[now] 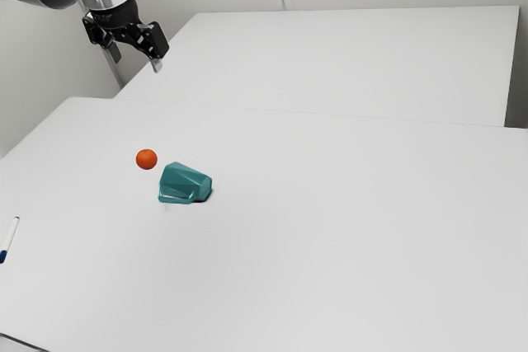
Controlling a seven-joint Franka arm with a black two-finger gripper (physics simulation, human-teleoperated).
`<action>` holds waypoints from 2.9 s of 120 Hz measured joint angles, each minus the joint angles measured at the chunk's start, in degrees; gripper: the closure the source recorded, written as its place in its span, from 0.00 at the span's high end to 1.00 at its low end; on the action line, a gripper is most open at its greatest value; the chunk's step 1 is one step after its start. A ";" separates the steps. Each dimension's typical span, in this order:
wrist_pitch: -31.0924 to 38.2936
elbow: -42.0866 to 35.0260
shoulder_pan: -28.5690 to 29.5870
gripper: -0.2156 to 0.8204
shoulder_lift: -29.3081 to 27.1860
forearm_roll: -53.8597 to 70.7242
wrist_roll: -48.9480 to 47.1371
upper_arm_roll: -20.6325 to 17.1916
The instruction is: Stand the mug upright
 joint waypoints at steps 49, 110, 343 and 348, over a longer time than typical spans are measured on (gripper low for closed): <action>0.52 -4.14 6.15 0.79 1.42 -2.25 0.35 0.15; -0.66 -7.49 24.70 0.79 13.83 -26.29 1.43 0.16; 2.04 5.03 27.53 0.14 41.75 -54.11 14.87 -1.46; 2.15 5.13 27.21 0.12 41.69 -54.05 14.77 -1.54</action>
